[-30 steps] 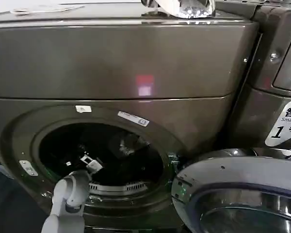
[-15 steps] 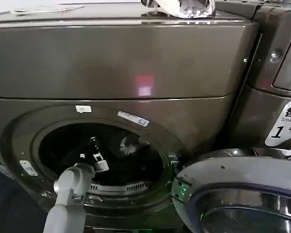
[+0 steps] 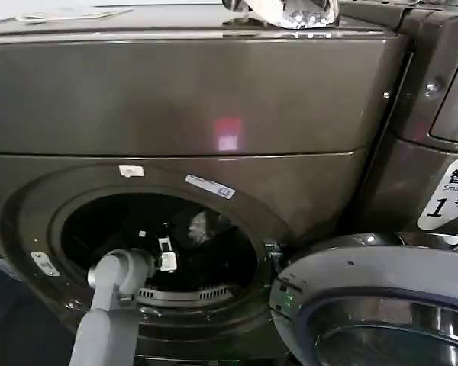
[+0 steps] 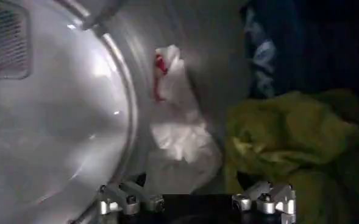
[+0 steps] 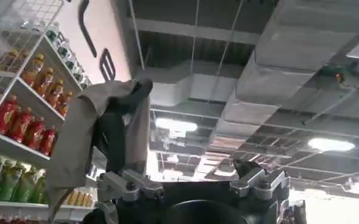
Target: Grasp the clothes from the dryer.
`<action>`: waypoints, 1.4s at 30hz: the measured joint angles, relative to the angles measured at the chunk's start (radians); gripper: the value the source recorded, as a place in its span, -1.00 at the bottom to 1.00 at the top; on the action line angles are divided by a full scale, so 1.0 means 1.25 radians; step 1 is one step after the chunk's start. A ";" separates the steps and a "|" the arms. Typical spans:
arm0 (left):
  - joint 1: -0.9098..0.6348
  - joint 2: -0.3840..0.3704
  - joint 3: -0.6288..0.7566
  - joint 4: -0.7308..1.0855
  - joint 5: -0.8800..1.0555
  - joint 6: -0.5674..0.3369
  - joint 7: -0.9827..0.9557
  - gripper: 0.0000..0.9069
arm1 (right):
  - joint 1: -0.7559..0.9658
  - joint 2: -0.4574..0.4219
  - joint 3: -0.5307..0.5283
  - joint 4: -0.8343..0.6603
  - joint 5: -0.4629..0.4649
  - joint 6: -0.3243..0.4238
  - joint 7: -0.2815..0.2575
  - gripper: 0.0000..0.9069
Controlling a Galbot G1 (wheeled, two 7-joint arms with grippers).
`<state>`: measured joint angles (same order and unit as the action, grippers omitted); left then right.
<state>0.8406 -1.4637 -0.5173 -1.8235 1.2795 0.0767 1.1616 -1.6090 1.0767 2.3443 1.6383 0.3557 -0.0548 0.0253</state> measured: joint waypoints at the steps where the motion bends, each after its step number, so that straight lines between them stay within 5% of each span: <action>1: -0.003 0.000 0.001 0.002 -0.003 -0.005 0.012 1.00 | 0.001 0.000 -0.001 0.001 0.000 0.000 0.000 1.00; 42: -0.090 -0.006 0.035 0.180 -0.029 -0.029 0.144 1.00 | 0.015 0.004 -0.021 0.012 -0.017 -0.002 -0.001 1.00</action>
<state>0.7285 -1.4710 -0.4737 -1.5980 1.2429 0.0404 1.3416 -1.5904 1.0814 2.3175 1.6536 0.3342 -0.0569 0.0243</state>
